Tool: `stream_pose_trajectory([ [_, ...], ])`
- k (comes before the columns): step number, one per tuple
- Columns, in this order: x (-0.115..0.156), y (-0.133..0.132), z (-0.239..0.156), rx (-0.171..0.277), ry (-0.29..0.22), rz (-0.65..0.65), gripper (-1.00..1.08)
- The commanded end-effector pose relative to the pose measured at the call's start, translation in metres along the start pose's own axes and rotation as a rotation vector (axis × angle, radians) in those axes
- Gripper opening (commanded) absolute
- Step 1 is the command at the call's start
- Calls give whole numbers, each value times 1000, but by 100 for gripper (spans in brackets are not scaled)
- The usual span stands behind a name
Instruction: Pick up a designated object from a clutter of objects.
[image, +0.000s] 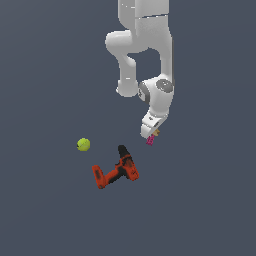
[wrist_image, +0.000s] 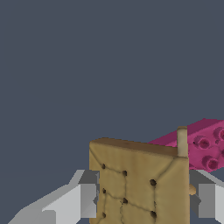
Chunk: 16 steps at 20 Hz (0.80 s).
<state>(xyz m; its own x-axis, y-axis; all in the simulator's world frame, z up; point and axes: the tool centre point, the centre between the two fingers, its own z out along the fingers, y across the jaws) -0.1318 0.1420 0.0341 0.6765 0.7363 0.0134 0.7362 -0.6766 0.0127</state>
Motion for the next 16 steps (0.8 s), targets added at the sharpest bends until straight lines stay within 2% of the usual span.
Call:
stream_pose_trajectory([
  [1, 0, 0, 0, 1, -1, 0, -100],
  [9, -7, 6, -21, 1, -2, -1, -100],
  [16, -20, 17, -58, 2, -3, -3, -100],
])
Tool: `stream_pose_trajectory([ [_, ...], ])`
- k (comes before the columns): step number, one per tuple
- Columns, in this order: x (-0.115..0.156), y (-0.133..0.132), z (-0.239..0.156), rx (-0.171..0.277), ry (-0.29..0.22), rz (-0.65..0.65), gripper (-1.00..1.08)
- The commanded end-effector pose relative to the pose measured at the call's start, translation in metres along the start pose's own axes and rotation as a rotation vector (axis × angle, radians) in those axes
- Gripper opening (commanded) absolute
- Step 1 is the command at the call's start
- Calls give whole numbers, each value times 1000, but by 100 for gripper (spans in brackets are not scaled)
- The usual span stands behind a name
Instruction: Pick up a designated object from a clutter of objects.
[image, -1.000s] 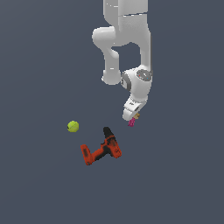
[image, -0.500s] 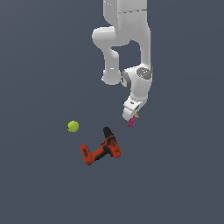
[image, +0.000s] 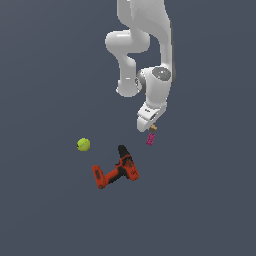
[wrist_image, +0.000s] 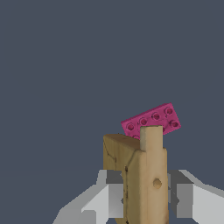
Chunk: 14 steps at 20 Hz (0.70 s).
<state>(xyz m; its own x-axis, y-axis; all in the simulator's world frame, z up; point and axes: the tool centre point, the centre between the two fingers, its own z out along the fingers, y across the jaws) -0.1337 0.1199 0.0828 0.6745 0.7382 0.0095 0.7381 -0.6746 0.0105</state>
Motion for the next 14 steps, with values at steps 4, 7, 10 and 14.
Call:
stream_pose_trajectory([
  [4, -12, 10, -38, 3, 1, -2, -100],
  [7, -19, 16, -61, 5, 1, -3, -100],
  [10, -26, 23, -84, 7, 2, -5, -100],
  [14, -36, 31, -117, 9, 2, -6, -100],
])
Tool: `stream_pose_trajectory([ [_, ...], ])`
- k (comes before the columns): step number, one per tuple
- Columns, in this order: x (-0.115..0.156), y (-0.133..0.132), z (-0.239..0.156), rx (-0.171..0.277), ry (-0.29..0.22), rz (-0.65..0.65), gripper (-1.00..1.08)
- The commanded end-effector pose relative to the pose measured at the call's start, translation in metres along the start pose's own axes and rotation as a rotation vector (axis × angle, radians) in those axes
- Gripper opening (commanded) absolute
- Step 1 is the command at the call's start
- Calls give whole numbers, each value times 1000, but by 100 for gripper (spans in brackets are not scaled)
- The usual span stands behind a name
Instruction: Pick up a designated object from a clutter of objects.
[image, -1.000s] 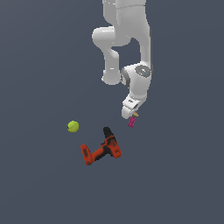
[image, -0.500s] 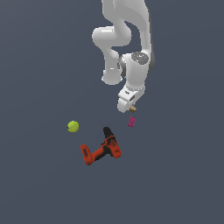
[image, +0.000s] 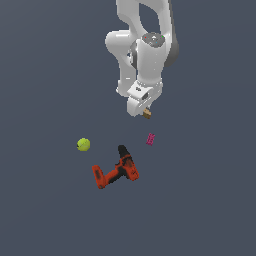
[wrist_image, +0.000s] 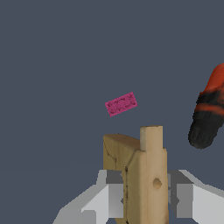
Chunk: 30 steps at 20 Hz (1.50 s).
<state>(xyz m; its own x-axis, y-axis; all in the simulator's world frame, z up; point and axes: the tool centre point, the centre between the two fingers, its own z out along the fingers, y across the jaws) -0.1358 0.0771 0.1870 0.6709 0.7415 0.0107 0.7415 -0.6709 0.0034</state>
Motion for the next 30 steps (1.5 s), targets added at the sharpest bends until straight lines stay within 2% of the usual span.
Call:
stream_pose_trajectory([
  [1, -7, 5, -21, 2, 1, -1, -100],
  [21, -56, 55, -187, 4, -7, -4, -100],
  [30, -67, 71, -232, 3, -10, -6, -100],
])
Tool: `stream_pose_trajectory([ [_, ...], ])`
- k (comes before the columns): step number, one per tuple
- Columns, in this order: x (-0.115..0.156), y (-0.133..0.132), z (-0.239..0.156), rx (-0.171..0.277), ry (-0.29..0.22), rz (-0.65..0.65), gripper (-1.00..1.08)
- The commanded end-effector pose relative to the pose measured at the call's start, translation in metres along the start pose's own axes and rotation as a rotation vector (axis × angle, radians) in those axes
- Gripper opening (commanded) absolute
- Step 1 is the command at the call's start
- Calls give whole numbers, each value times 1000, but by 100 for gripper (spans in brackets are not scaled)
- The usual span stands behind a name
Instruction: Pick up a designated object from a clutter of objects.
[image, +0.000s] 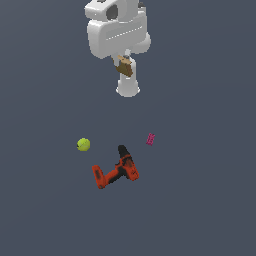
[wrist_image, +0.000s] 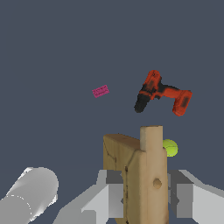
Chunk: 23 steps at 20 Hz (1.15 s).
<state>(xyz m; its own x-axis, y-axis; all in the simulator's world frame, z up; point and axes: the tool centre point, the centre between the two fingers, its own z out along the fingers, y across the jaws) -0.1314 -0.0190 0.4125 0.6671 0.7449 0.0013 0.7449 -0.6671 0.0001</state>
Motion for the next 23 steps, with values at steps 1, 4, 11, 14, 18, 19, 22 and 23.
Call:
stream_pose_trajectory([
  [1, -2, 3, -9, 0, -1, -1, -100],
  [4, -3, 5, -14, 0, -1, -1, -100],
  [11, -2, 6, -16, 0, -1, -1, -100],
  [14, -2, 9, -21, 0, -1, -1, -100],
  [18, -1, 14, -31, 0, -1, -1, -100],
  [19, -1, 14, -33, 0, -1, -1, -100],
  [22, 0, 16, -36, 0, -1, -1, -100],
  [23, 0, 16, -36, 0, -1, -1, -100],
])
